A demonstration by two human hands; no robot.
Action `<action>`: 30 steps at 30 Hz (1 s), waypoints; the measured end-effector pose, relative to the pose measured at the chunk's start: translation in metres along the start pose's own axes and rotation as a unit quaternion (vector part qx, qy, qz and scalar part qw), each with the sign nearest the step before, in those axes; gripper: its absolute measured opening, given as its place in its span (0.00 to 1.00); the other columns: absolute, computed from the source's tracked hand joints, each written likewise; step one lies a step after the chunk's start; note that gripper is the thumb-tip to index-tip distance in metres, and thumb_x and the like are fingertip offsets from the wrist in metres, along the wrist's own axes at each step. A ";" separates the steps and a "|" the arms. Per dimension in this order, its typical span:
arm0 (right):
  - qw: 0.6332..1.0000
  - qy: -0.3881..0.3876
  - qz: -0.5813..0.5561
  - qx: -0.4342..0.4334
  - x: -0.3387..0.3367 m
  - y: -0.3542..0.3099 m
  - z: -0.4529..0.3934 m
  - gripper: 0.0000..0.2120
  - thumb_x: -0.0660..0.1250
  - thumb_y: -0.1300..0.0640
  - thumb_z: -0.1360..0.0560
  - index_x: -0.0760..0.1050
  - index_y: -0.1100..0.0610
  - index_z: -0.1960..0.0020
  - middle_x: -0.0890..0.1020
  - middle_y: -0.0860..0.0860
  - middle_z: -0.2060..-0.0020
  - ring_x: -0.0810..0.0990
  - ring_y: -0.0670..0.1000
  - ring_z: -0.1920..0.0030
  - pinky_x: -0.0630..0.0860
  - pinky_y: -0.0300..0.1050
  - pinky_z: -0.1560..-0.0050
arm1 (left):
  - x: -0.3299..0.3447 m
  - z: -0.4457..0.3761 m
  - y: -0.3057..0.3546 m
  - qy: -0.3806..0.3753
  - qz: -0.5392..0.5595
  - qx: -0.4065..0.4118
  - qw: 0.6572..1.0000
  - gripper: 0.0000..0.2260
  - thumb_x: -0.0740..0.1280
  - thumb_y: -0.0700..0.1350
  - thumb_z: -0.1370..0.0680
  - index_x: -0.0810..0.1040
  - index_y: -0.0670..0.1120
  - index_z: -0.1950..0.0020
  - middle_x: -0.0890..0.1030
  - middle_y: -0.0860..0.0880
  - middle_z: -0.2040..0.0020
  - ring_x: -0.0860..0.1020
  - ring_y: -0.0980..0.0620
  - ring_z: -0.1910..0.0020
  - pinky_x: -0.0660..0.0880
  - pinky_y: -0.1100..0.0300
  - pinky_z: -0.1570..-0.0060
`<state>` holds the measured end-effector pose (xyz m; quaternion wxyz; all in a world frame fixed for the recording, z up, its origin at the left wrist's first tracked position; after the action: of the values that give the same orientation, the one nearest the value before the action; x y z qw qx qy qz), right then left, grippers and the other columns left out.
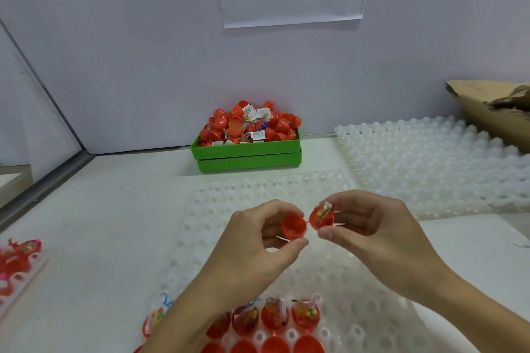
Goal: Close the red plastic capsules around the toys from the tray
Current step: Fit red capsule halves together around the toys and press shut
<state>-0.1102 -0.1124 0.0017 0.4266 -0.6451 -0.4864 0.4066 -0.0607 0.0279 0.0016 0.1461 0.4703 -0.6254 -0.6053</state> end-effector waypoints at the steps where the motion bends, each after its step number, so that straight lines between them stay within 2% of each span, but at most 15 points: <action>1: 1.000 0.001 -0.017 0.001 0.001 0.000 0.000 0.12 0.78 0.60 0.35 0.83 0.51 0.54 0.87 0.52 0.57 0.87 0.52 0.54 0.80 0.37 0.53 | -0.001 0.000 0.000 0.003 -0.003 0.002 1.000 0.11 0.73 0.36 0.26 0.81 0.49 0.48 0.85 0.52 0.54 0.84 0.52 0.54 0.80 0.60 0.50; 6: 0.999 0.012 -0.043 -0.005 -0.001 -0.002 0.002 0.17 0.77 0.56 0.36 0.75 0.49 0.51 0.87 0.54 0.56 0.87 0.54 0.53 0.80 0.38 0.53 | -0.001 0.001 0.005 0.003 -0.021 0.020 1.000 0.16 0.73 0.38 0.26 0.79 0.55 0.44 0.84 0.51 0.56 0.84 0.50 0.55 0.79 0.64 0.53; 11: 0.999 0.004 -0.021 -0.031 0.001 -0.008 0.003 0.11 0.76 0.57 0.33 0.78 0.50 0.53 0.87 0.53 0.56 0.87 0.54 0.53 0.81 0.40 0.51 | 0.004 0.002 0.015 -0.028 -0.055 0.055 0.997 0.22 0.71 0.40 0.25 0.76 0.63 0.38 0.83 0.51 0.59 0.84 0.50 0.57 0.78 0.67 0.51; 18: 0.999 0.010 -0.011 -0.030 0.001 -0.010 0.004 0.12 0.76 0.57 0.34 0.80 0.48 0.52 0.87 0.51 0.56 0.87 0.52 0.53 0.81 0.38 0.51 | 0.002 0.002 0.013 -0.023 -0.065 0.055 0.996 0.19 0.73 0.41 0.25 0.78 0.61 0.40 0.83 0.54 0.58 0.83 0.53 0.56 0.77 0.69 0.53; 25: 0.999 0.011 -0.028 -0.035 0.000 -0.011 0.003 0.10 0.76 0.58 0.34 0.78 0.50 0.55 0.87 0.53 0.57 0.87 0.53 0.53 0.81 0.40 0.51 | 0.002 0.002 0.015 -0.023 -0.063 0.061 0.996 0.19 0.72 0.43 0.26 0.77 0.62 0.40 0.83 0.54 0.57 0.83 0.53 0.55 0.77 0.69 0.54; 30: 0.999 0.001 -0.022 -0.050 0.004 -0.013 0.005 0.13 0.74 0.60 0.32 0.81 0.49 0.49 0.87 0.54 0.56 0.87 0.53 0.52 0.81 0.39 0.50 | 0.003 0.001 0.016 -0.029 -0.072 0.067 0.995 0.19 0.72 0.43 0.25 0.78 0.63 0.40 0.83 0.55 0.57 0.83 0.54 0.56 0.77 0.68 0.54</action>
<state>-0.1176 -0.1054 0.0118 0.4028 -0.6552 -0.5197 0.3720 -0.0698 0.0237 0.0143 0.0523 0.5054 -0.6327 -0.5844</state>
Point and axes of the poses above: each hand's wrist, its own z-axis away from the middle knuckle, its own x-axis out of the palm, y = z × x, the point moved 10 cm from there along -z, towards the middle knuckle
